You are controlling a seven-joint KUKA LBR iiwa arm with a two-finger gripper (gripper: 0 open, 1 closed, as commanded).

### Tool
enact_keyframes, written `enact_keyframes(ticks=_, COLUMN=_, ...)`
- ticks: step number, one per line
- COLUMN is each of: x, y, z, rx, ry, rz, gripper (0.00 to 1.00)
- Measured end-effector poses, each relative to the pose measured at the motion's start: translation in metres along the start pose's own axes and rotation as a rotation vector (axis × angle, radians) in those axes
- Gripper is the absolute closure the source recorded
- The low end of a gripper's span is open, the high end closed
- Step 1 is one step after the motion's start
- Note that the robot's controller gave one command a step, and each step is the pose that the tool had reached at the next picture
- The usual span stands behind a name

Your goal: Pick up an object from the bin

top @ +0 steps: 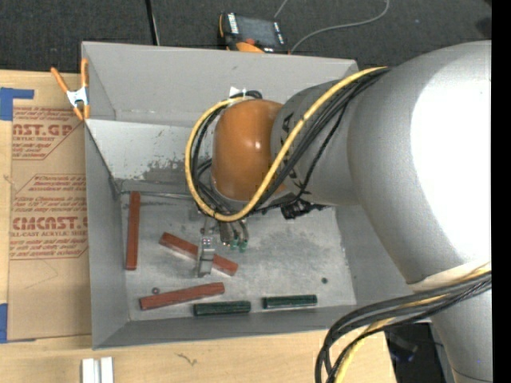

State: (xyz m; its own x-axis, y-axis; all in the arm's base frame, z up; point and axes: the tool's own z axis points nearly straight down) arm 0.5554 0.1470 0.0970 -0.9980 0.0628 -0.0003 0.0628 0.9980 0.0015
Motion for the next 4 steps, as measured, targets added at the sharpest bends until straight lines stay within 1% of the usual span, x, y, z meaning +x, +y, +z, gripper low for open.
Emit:
enact_keyframes(ticks=1, x=-0.013, y=-0.025, z=0.029, rx=0.002, ry=0.001, rz=0.000, gripper=0.00)
enact_keyframes(ticks=2, x=-0.013, y=-0.023, z=0.027, rx=0.001, ry=0.000, rz=-0.001, gripper=1.00)
enact_keyframes(ticks=3, x=-0.025, y=-0.003, z=-0.102, rx=-0.002, ry=-0.010, rz=-0.041, gripper=1.00)
enact_keyframes(ticks=4, x=-0.017, y=0.000, z=-0.215, rx=0.000, ry=-0.009, rz=-0.383, gripper=1.00)
